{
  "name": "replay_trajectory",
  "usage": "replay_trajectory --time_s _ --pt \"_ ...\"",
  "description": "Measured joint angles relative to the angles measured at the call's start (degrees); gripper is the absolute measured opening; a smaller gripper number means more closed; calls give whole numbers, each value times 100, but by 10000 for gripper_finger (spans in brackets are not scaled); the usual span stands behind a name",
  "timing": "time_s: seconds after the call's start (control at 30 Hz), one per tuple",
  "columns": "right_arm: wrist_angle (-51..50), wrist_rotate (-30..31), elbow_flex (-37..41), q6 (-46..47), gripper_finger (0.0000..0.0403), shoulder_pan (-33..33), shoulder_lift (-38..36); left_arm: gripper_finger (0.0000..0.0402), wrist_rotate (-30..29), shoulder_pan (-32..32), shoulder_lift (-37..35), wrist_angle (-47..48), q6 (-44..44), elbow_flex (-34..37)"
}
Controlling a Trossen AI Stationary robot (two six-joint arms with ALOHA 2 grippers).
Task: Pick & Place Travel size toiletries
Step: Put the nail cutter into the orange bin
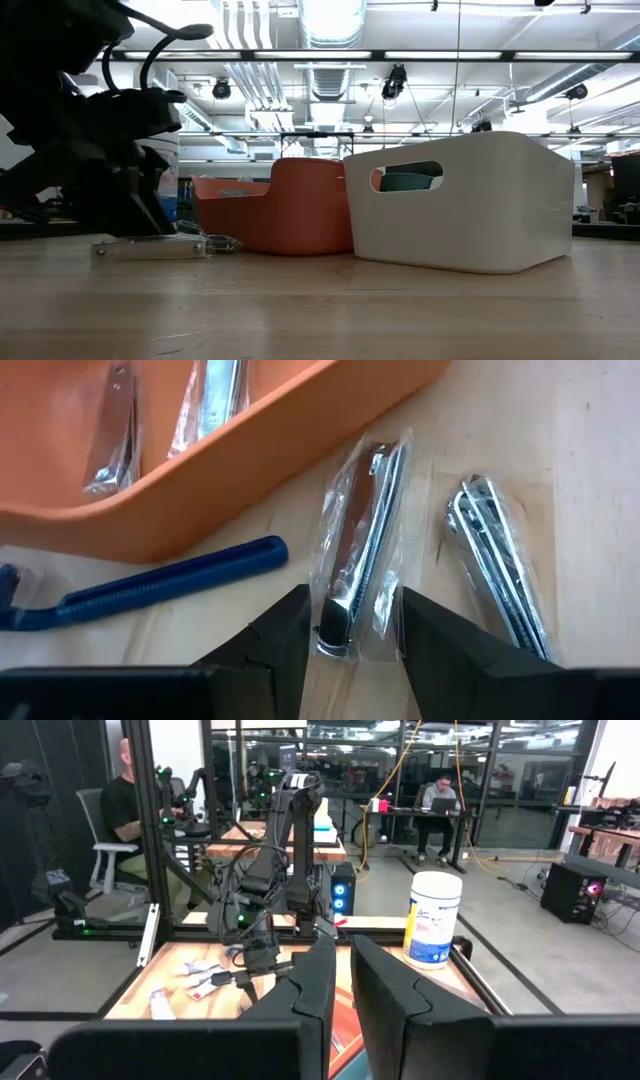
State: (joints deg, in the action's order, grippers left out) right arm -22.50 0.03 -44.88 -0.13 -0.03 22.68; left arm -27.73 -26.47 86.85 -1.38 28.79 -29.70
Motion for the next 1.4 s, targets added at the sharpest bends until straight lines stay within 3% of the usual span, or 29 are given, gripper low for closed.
replay_trajectory --time_s 0.23,0.6,1.0,1.4 --pt "0 0 0 9 34 2 0 130 108 10 10 24 -456 -14" --pt "0 1 0 4 34 0 -1 32 255 47 15 32 -625 -14" --pt "0 -2 0 6 34 0 -1 47 371 62 -35 -3 -607 -2" --pt "0 0 0 5 34 2 -2 39 816 53 -791 45 -619 -1"
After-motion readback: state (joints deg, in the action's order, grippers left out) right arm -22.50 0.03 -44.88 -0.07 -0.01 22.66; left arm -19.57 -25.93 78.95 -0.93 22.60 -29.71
